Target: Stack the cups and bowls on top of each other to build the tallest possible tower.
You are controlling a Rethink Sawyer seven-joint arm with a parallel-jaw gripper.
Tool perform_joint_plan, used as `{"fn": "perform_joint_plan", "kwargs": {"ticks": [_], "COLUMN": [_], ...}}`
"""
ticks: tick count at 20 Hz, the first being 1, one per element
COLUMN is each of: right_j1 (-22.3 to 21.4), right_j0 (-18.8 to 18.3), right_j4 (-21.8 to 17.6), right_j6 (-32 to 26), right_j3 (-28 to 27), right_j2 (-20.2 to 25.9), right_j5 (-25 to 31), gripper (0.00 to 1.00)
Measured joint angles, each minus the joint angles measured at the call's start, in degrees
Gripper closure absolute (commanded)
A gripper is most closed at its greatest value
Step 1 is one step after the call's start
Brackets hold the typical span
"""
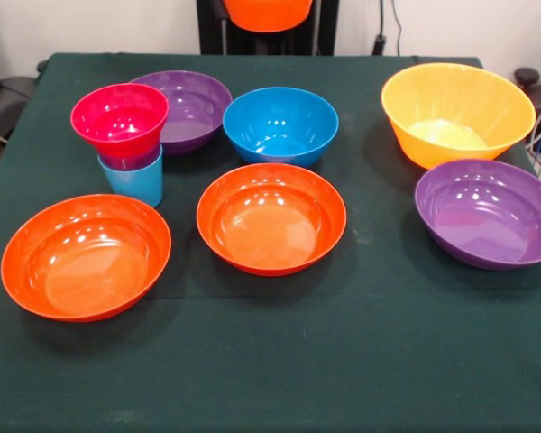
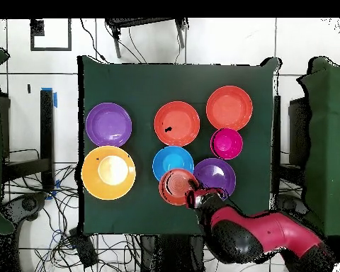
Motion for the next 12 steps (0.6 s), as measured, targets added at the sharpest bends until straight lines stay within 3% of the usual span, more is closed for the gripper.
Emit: {"fn": "perform_joint_plan", "kwargs": {"ticks": [4, 12], "right_j1": [1.62, 4.93], "right_j0": [-1.30, -7.42], "right_j4": [-1.75, -2.44], "right_j6": [0.00, -0.01], "right_j3": [-0.72, -1.77], "right_j2": [0.22, 3.25], "right_j5": [0.45, 6.05], "gripper": [1.00, 1.00]}}
